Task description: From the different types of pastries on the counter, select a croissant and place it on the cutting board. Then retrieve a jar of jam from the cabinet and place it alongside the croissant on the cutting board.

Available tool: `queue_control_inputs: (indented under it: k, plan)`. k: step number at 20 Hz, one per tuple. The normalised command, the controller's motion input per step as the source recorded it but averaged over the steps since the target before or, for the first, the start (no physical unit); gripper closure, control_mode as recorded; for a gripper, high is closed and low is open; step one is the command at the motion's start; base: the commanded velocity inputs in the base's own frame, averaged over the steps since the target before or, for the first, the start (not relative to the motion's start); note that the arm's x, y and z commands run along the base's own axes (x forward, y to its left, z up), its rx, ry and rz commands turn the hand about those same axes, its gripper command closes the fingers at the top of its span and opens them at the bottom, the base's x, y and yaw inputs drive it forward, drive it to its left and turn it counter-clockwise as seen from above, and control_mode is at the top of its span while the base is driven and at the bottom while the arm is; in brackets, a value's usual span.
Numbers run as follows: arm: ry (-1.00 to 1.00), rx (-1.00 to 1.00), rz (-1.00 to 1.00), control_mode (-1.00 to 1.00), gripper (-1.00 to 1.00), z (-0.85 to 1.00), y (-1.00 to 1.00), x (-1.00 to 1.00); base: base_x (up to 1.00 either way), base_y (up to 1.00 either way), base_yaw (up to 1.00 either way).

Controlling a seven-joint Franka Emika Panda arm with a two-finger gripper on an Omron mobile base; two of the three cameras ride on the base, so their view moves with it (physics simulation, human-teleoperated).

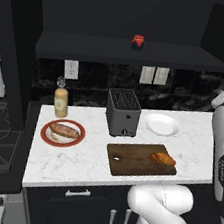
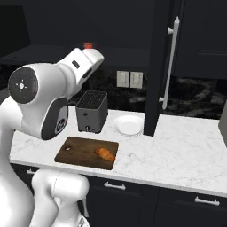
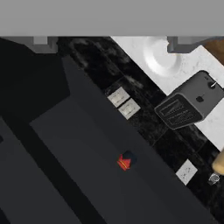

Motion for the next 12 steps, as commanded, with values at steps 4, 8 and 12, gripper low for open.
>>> queue_control_inputs:
  k: [4, 8, 12]
  plan:
    - [0.00, 0.16, 0.00, -1.00, -1.00, 0.91, 0.16, -0.10, 0.00, 0.00, 0.00]
    - [0.00, 0.18, -0.18, -1.00, -1.00, 0.03, -0.02, -0.44, 0.00, 0.00, 0.00]
    - [0.22, 0.73, -0.23, -1.00, -1.00, -0.50, -0.01, -0.25, 0.00, 0.00, 0.00]
